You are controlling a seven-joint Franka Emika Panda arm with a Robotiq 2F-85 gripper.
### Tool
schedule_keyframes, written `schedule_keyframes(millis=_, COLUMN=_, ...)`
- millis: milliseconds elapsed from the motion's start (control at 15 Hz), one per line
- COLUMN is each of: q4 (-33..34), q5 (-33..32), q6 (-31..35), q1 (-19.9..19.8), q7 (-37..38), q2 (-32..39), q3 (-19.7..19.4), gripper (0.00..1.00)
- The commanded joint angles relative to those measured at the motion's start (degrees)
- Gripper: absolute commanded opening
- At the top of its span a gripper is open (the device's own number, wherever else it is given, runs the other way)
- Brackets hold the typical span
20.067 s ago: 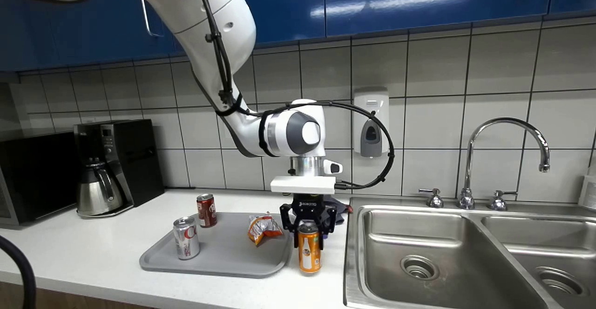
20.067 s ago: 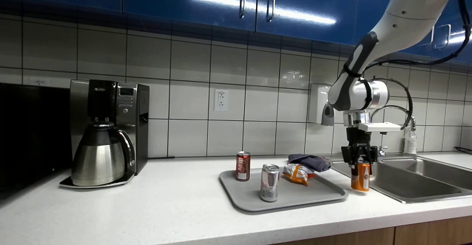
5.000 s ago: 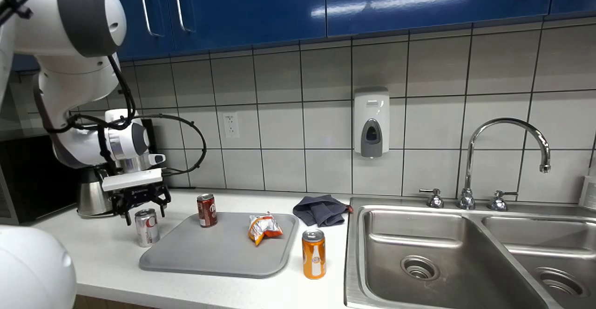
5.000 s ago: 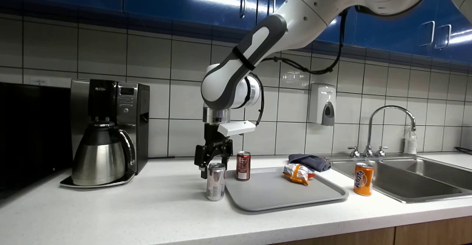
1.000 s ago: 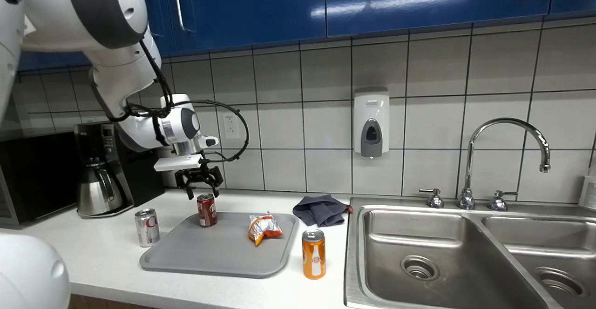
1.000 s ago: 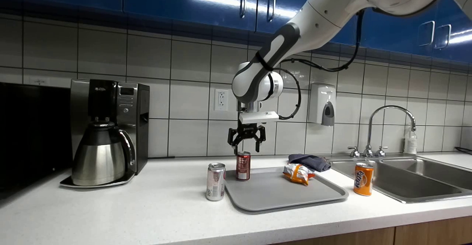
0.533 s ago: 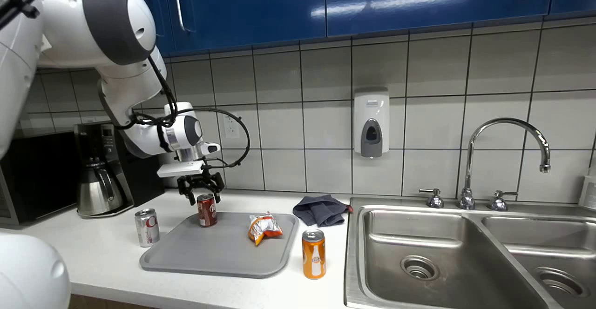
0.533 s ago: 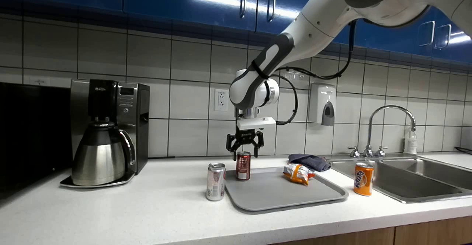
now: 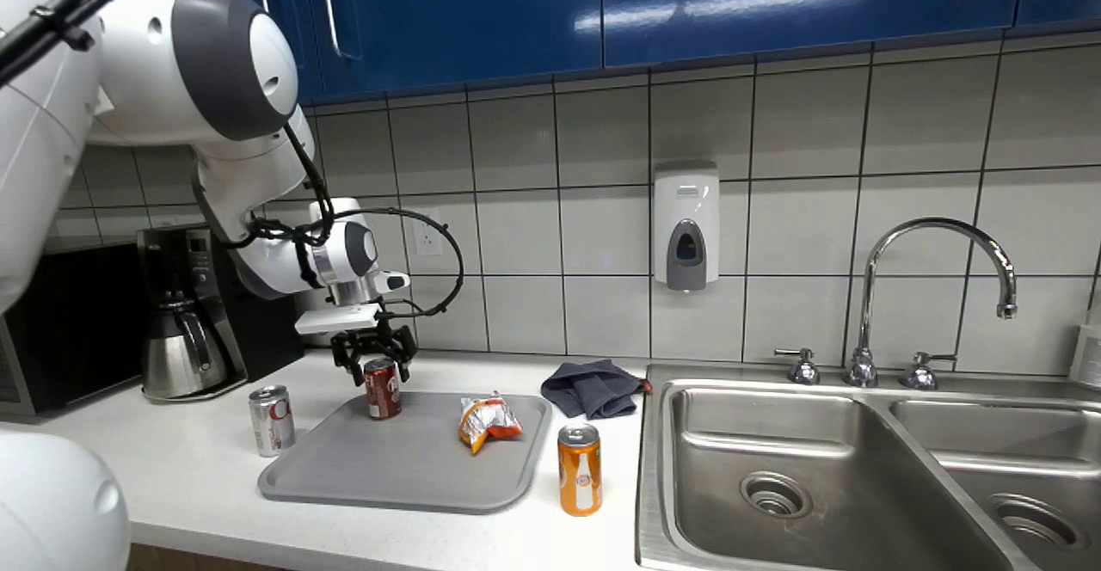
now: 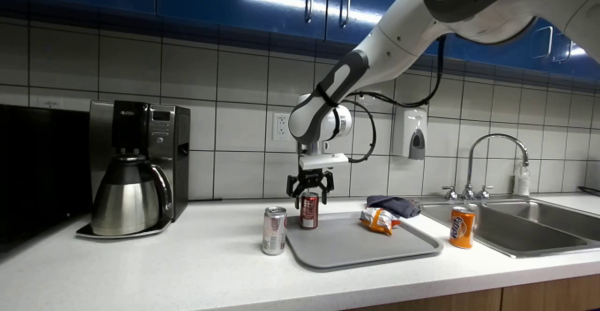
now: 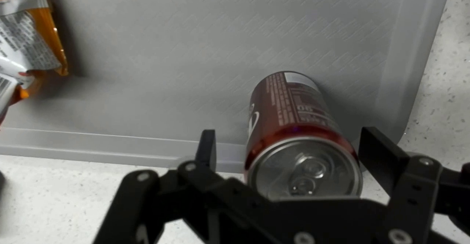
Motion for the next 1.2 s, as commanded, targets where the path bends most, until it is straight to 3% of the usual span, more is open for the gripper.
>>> schedule_keyframes(millis=0, q4=2.85, q5=-0.14, q6=-2.69, q1=0.57, q7=-0.29, q2=1.62, q3=-0.54, gripper=1.0)
schedule_keyframes(millis=1133, q4=0.94, q5=-0.09, q6=-0.2, q1=0.57, q7=0.39, q2=1.53, q3=-0.65, gripper=1.0)
